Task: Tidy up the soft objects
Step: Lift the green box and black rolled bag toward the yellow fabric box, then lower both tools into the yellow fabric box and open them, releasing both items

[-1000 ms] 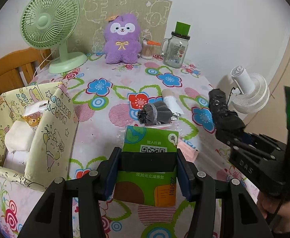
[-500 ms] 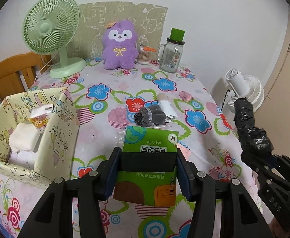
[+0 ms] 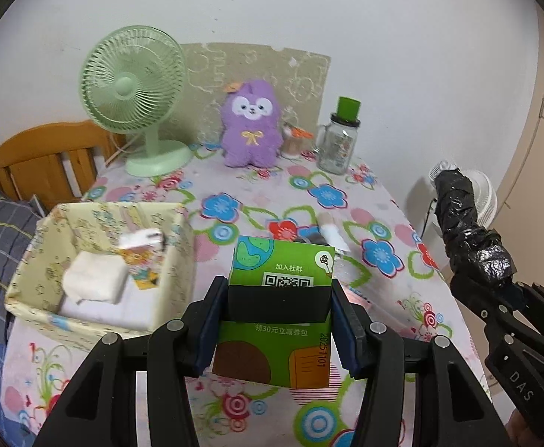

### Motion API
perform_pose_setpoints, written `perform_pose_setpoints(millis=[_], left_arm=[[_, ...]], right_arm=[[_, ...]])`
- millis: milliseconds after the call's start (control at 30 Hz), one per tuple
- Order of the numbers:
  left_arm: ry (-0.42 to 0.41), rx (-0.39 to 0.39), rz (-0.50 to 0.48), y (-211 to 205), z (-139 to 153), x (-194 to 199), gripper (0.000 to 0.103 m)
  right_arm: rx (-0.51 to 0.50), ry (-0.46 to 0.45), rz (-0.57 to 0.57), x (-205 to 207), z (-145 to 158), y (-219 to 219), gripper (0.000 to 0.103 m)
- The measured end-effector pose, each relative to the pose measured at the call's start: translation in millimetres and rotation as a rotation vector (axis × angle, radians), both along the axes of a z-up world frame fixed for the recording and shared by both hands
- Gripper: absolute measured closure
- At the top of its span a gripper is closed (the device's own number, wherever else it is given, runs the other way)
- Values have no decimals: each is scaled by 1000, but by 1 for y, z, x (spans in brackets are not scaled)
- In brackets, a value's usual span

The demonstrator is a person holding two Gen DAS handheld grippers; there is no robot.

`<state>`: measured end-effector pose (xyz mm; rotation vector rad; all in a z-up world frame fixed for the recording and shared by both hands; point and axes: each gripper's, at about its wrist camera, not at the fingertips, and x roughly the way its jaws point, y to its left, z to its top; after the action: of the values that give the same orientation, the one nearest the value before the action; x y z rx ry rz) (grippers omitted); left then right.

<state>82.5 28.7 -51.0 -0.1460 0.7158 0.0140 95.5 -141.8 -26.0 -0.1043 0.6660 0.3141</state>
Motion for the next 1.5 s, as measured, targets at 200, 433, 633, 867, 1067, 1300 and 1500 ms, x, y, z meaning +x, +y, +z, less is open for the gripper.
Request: perform_pose_setpoints(millis=[200, 433, 633, 867, 1067, 1300, 1500], left_arm=[[-19, 15, 56, 30, 9, -9, 49], [-38, 29, 134, 70, 17, -19, 49], [-42, 32, 208, 107, 18, -25, 49], [-31, 18, 263, 137, 14, -27, 49], [-26, 19, 284, 150, 10, -28, 49], [-13, 19, 312, 165, 4, -25, 49], [-2, 22, 338, 178, -1, -21, 49]], right_arm=[[5, -30, 66, 1, 13, 35, 73], [19, -54, 140, 5, 22, 76, 73], [27, -49, 204, 9, 22, 111, 73], [24, -26, 274, 18, 19, 150, 73], [21, -18, 296, 21, 17, 166, 73], [10, -13, 331, 24, 14, 184, 73], [5, 2, 366, 31, 9, 200, 73]])
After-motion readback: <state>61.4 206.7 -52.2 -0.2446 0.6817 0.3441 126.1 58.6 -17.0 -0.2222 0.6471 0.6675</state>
